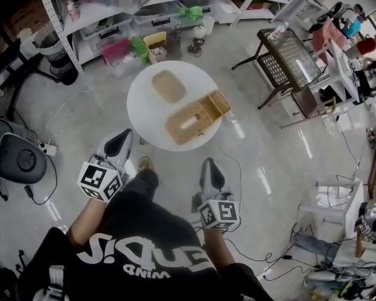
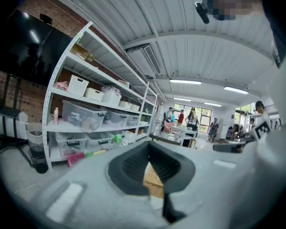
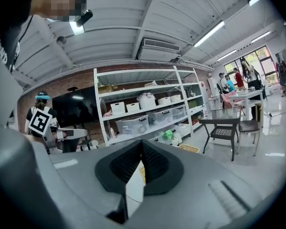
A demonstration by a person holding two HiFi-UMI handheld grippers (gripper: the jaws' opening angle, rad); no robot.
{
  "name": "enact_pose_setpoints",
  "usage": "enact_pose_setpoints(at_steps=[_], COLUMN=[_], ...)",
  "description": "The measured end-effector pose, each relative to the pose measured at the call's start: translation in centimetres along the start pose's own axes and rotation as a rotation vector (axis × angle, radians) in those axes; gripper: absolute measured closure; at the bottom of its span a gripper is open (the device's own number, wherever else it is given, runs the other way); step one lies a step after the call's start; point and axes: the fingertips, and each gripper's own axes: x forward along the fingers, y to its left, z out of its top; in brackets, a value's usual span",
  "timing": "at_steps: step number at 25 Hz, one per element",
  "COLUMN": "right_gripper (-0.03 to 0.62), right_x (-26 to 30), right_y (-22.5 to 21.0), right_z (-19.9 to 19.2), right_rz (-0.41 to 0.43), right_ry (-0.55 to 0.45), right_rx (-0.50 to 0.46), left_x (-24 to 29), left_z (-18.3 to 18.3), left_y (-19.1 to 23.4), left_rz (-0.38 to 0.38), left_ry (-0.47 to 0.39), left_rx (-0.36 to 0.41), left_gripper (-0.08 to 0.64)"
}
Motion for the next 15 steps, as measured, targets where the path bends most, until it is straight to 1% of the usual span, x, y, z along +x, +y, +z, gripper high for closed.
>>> enact_pose_setpoints(at_steps=[9, 12, 15], right_gripper=[0.594, 0.594, 0.594], right_x=[9.0, 11.2, 12.7], right_y=[-1.6, -2.0, -2.5], right_z=[3.8, 4.9, 5.7], right_rz=[-0.007, -0.013, -0.022], right_ry=[-0.004, -0.008, -0.016], right_rx=[-0.017, -0.023, -0.024], left_x=[7.6, 9.5, 11.2], left_z=[2.9, 3.4, 3.6], left_y=[4.8, 5.6, 5.6], left_rz=[-0.022, -0.047, -0.087], left_ry=[0.0, 0.015, 0.035], left_rx=[-0.001, 0.001, 0.005], left_gripper=[0.558, 0.558, 0.558])
